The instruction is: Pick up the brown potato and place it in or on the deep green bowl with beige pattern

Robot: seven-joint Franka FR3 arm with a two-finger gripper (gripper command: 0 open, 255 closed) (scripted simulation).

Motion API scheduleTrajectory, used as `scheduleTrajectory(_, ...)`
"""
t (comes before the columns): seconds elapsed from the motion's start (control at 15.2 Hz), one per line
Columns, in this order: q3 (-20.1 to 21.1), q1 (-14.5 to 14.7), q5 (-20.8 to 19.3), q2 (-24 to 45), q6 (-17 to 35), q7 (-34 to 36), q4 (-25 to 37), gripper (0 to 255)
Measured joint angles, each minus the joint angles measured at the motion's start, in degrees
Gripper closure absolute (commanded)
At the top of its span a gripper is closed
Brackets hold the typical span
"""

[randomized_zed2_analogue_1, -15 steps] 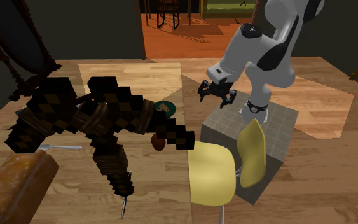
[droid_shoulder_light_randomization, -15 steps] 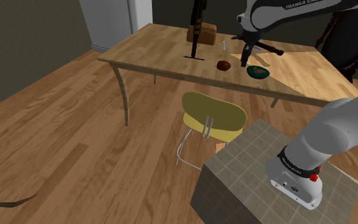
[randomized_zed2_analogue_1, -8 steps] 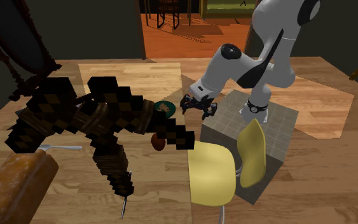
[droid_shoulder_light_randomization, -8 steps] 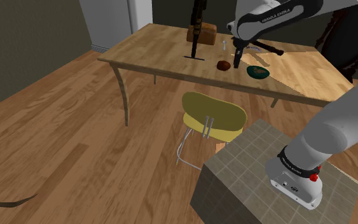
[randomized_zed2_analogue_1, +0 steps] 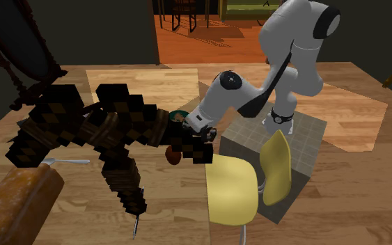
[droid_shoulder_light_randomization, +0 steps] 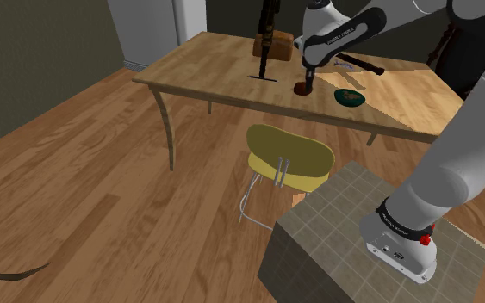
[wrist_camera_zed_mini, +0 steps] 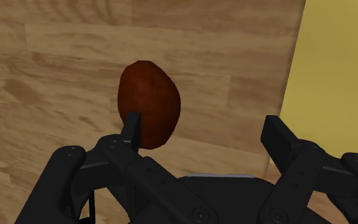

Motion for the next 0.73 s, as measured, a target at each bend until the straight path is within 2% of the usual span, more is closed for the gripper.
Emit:
scheduleTrajectory(0.4,0.0,-1.2,-0.6,11.3,4.3,-3.8,9.4,0)
scheduleTrajectory(0.73,-0.3,-2.0,-0.7,14.8,6.9,-4.0,10.7,0)
